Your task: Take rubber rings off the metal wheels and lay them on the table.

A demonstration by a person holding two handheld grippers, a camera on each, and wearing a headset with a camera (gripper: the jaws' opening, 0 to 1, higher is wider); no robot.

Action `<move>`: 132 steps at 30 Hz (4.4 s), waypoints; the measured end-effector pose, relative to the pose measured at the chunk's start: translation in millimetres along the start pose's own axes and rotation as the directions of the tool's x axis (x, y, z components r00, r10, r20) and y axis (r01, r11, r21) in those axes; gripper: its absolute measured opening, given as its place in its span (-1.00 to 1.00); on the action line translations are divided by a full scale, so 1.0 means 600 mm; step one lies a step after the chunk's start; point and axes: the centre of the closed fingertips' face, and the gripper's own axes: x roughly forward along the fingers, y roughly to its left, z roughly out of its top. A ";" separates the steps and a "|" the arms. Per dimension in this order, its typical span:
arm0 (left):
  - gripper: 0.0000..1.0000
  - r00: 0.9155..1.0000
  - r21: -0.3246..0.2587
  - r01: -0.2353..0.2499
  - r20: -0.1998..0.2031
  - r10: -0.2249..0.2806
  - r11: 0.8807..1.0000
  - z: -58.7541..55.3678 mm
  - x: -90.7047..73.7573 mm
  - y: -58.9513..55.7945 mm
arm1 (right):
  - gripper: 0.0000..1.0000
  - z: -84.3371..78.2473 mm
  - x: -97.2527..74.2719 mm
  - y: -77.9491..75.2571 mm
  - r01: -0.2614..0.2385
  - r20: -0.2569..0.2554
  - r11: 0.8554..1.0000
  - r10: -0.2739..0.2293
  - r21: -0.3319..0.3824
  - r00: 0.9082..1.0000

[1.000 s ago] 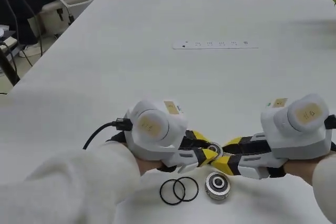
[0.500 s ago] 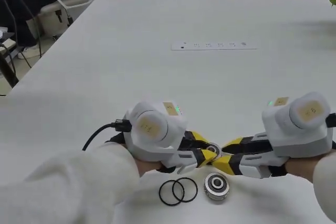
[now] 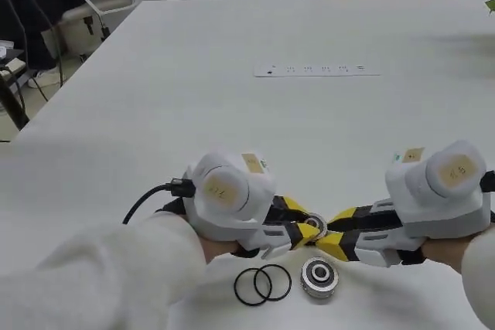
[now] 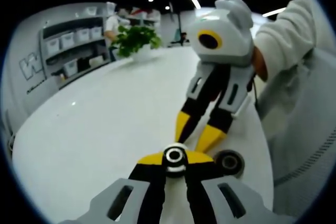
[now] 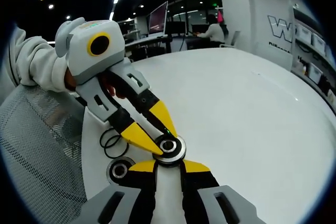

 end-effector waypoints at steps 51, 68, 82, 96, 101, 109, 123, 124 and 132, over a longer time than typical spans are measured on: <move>-0.73 1.000 -0.009 -0.005 -0.005 0.005 1.000 -0.001 -0.001 0.001 | -1.00 0.017 -0.015 -0.027 0.012 0.063 0.942 -0.035 0.335 0.997; -0.73 1.000 0.007 -0.007 -0.005 0.007 1.000 -0.001 -0.001 -0.001 | -1.00 0.020 -0.017 -0.012 -0.005 0.059 0.910 -0.022 0.415 0.998; -0.73 1.000 0.014 -0.007 -0.008 0.008 1.000 -0.001 -0.001 -0.001 | -1.00 0.025 -0.015 -0.011 -0.019 0.065 0.895 -0.012 0.445 0.998; -0.72 1.000 0.016 -0.008 -0.009 0.008 1.000 -0.001 -0.001 -0.001 | -1.00 0.030 -0.011 -0.005 -0.017 0.056 0.912 -0.006 0.409 0.998; -0.72 1.000 0.017 -0.009 -0.008 0.009 1.000 -0.001 0.000 -0.002 | -1.00 0.029 -0.010 -0.005 -0.021 0.058 0.915 -0.003 0.402 0.998; -0.72 1.000 0.017 -0.009 -0.007 0.009 1.000 -0.001 0.000 -0.001 | -1.00 0.040 -0.006 0.000 -0.046 0.079 0.917 0.016 0.396 0.997; -0.72 1.000 0.035 0.005 -0.028 -0.004 0.999 0.000 -0.002 -0.001 | -1.00 0.044 -0.008 -0.009 -0.028 0.092 0.919 -0.009 0.394 0.996; -0.72 1.000 0.030 0.005 -0.025 -0.004 1.000 0.003 -0.004 0.000 | -1.00 0.043 -0.009 -0.010 -0.027 0.092 0.918 -0.010 0.396 0.996; -0.57 0.999 0.026 0.023 -0.028 -0.022 0.999 0.023 -0.020 -0.002 | -1.00 0.049 -0.014 -0.013 -0.023 0.100 0.910 -0.021 0.415 0.995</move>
